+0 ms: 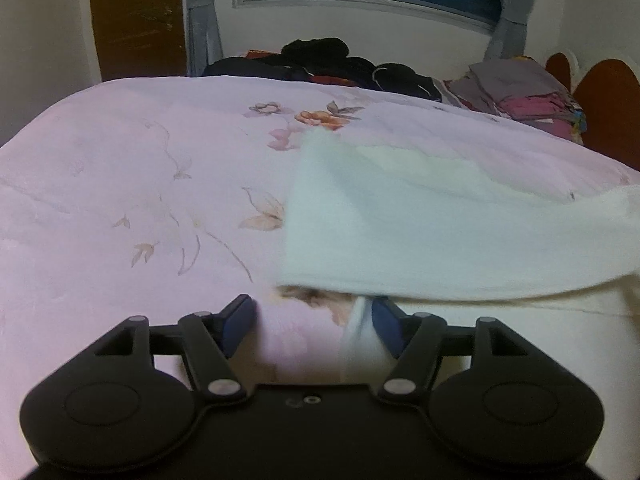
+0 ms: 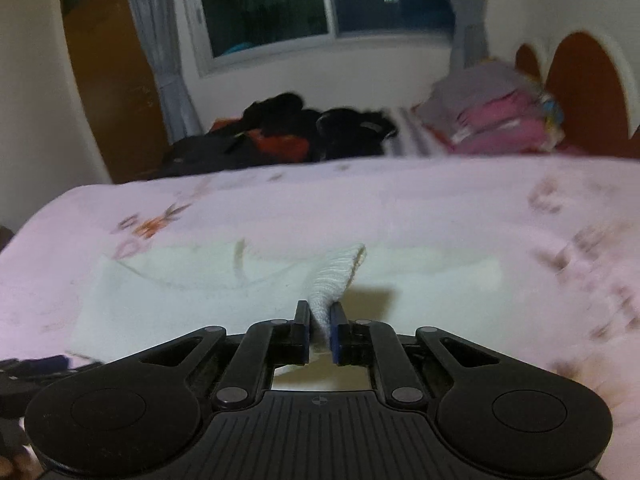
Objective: Fold small clothes
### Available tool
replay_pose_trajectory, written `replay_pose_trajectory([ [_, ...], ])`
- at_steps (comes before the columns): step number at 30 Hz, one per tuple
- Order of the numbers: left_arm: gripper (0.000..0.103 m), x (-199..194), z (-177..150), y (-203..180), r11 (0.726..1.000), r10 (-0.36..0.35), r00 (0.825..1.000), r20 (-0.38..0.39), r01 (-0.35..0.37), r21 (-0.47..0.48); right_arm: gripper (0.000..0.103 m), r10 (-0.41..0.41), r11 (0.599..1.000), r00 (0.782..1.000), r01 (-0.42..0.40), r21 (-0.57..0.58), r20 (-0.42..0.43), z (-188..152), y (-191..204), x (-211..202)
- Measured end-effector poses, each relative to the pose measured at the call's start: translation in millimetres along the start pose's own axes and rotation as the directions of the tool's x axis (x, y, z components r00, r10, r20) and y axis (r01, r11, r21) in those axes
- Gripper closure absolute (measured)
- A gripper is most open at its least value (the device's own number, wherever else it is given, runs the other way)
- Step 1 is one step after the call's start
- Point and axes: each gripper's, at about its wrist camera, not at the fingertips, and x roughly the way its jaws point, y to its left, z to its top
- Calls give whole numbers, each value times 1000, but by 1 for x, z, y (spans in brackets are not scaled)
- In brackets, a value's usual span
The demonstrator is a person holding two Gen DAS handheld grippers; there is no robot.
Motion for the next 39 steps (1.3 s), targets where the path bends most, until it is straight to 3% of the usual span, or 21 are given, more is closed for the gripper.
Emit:
replay_pose_trajectory([
  [2,39,1,1,0,1000,2,1000,13,-3,3,94,-37,999,999,37,0,-9,1,-16,1],
  [4,49,2,1,-2,1000,-8,999,33,7,18,94,-64,998,998,64,2,-26,-3,-30,3],
  [9,87,-3,-3,-14,995,-54,996,68,48,91,94,-127,991,990,129,20,-60,-19,-57,6],
  [11,90,-5,-5,-20,992,-51,995,83,41,121,94,-149,988,986,152,33,-71,-24,-67,7],
  [16,91,-3,-6,-16,989,-63,997,55,55,139,94,-179,982,974,185,28,-135,-35,-77,24],
  [19,84,-9,-2,-10,989,-78,996,43,72,130,93,-179,982,977,185,46,-119,-35,-78,17],
  [21,77,-15,0,-3,991,-74,996,47,69,111,75,-187,977,979,194,87,-80,-31,-81,6],
  [22,77,-22,1,1,993,-72,995,65,66,97,73,-191,976,980,196,93,-55,-29,-81,0],
  [27,71,-35,17,-2,990,-125,987,100,117,83,73,-147,987,989,149,53,-27,-18,-66,-1],
  [31,65,-16,34,-20,981,-188,979,72,185,52,73,-113,991,992,116,74,-48,-18,-52,15],
  [39,65,42,53,-47,985,-165,986,25,163,57,73,-53,998,997,54,17,-62,-13,-17,40],
])
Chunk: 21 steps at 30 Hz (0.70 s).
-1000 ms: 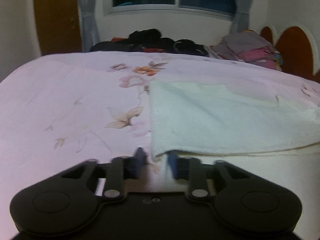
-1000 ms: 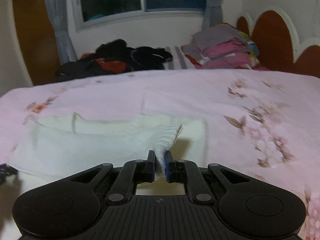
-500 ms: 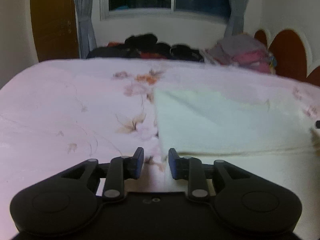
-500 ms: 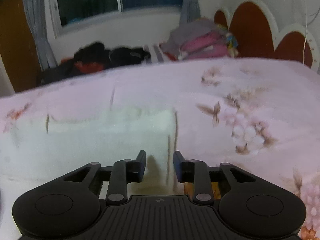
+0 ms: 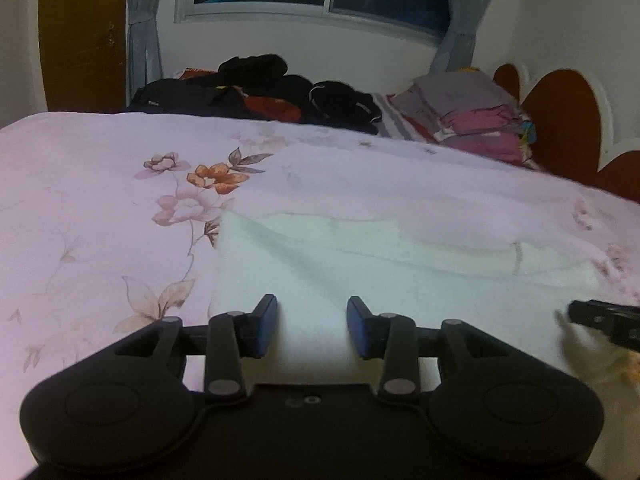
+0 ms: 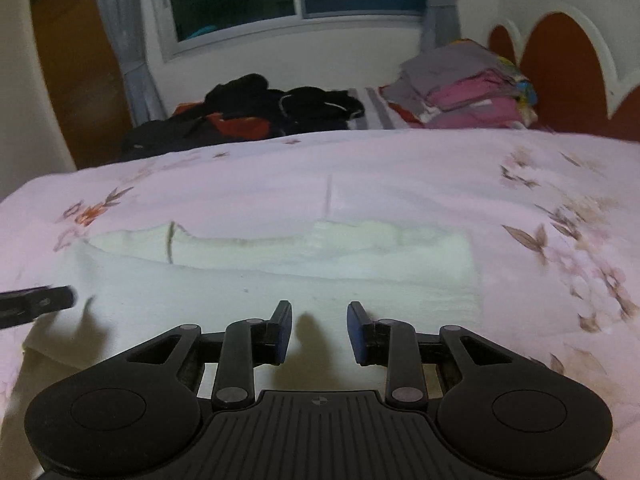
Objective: Fold small clothes
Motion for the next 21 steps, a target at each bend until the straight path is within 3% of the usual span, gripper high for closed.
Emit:
replay_pose_trajectory([
  [7,61,11,-10,17,998,45,999,10,-45,37,73,-97,995,995,97,-9,-33,-8,-29,20],
  [11,61,11,-3,21,999,38,999,-11,-38,-7,73,-87,995,996,87,49,-15,-5,-45,13],
  [15,61,11,-5,14,998,54,999,-3,-53,34,73,-106,994,994,106,-3,-16,-11,-42,16],
  [19,61,8,-1,16,998,54,998,-24,-53,18,73,-112,993,994,111,33,3,-6,-45,8],
  [21,61,5,0,13,998,58,998,-23,-58,17,73,-126,992,992,126,11,-27,-8,-45,13],
])
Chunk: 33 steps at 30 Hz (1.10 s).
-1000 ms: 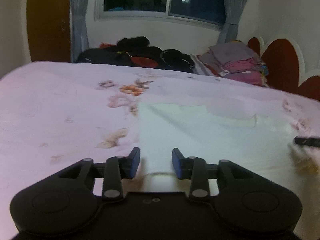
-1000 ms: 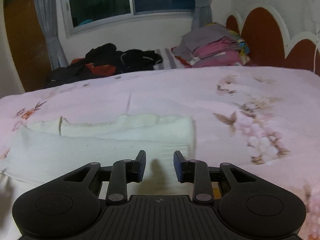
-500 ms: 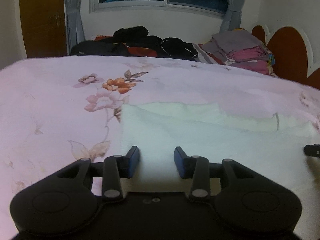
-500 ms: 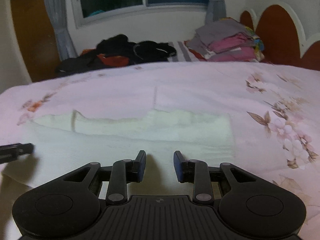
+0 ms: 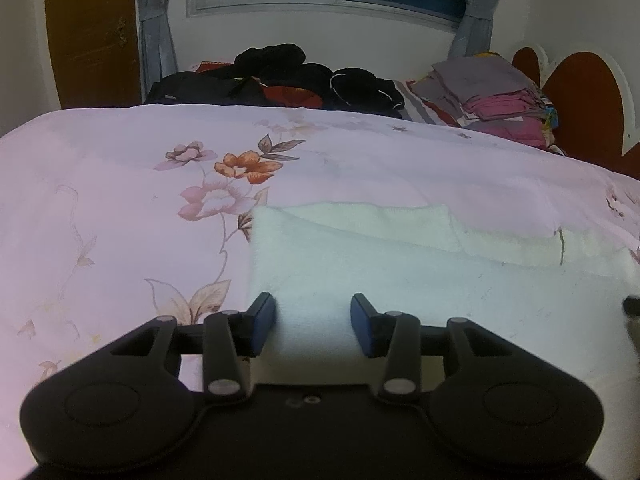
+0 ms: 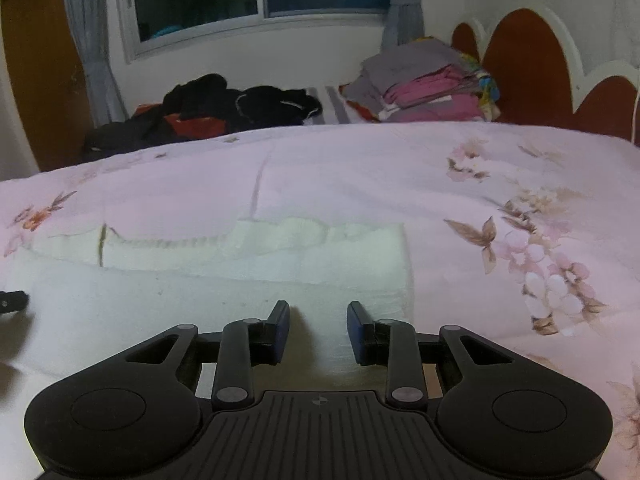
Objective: Fold small clothes
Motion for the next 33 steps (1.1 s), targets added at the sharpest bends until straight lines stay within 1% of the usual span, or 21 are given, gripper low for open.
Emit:
replay_pose_trajectory([
  [2,60,-2,1,-2,1000,1,1000,5,-1,8,73,1,1000,1000,-1,-5,2,0,-1,-1],
  [5,60,-5,3,-8,1000,-8,1000,16,8,19,73,20,999,1000,-21,32,24,6,-3,-7],
  [10,58,3,13,-17,999,-10,1000,15,9,33,72,32,999,999,-32,10,31,11,7,-6],
  [13,58,15,17,-20,1000,5,1000,6,-6,31,72,39,999,999,-39,0,30,13,13,-2],
  [16,57,25,19,-19,999,32,999,4,-32,29,72,66,998,997,-66,-8,33,14,21,-1],
  [19,51,33,18,-15,998,54,999,1,-54,38,72,74,996,997,-72,-46,33,15,29,2],
  [21,48,35,18,-11,998,54,999,2,-54,30,72,58,996,998,-56,-70,24,14,30,8],
  [23,48,35,18,-10,998,51,999,-2,-51,30,72,11,997,1000,-10,-81,8,12,23,17],
  [28,48,36,21,-4,999,34,999,-18,-34,-5,72,-48,999,999,48,-24,13,12,-4,17],
  [30,48,34,23,-4,999,36,999,-28,-37,-9,72,-43,999,999,42,3,10,9,-10,11],
  [33,49,29,22,-6,999,44,999,-31,-44,2,72,-45,997,999,45,-57,2,4,-6,4],
])
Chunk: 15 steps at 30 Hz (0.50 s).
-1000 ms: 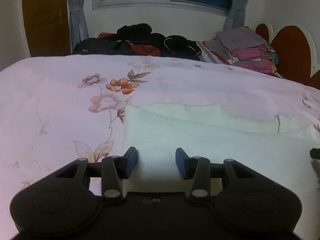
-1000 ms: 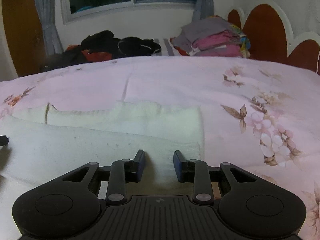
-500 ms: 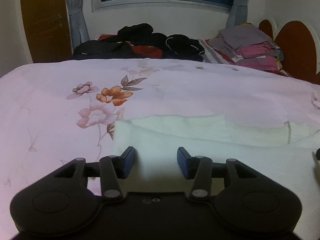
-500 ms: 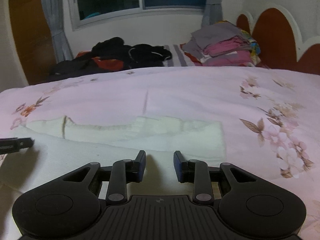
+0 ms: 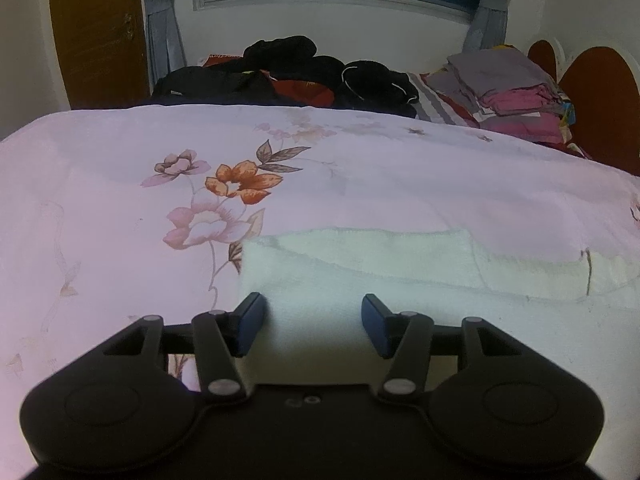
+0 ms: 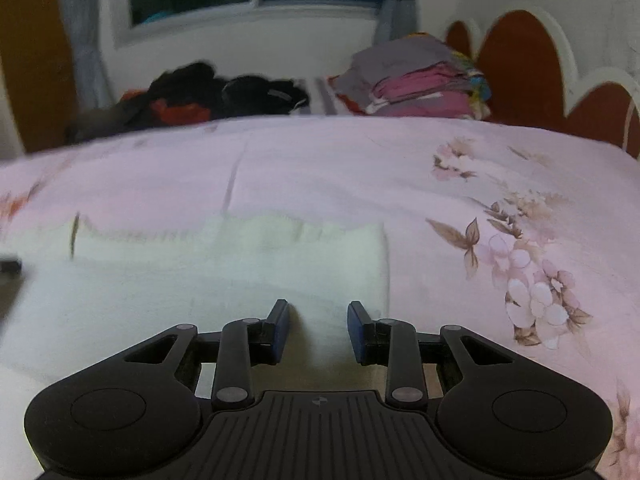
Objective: Fold small clothes
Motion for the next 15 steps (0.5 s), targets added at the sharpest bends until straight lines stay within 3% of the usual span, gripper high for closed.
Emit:
replay_pose_trajectory([
  [4,50,-12,-4,0,1000,4,1000,7,-4,-4,72,38,997,999,-40,64,22,0,-3,-16],
  [15,48,-66,-43,-16,996,-83,996,28,82,42,72,124,992,992,-124,-13,11,-19,32,-37],
])
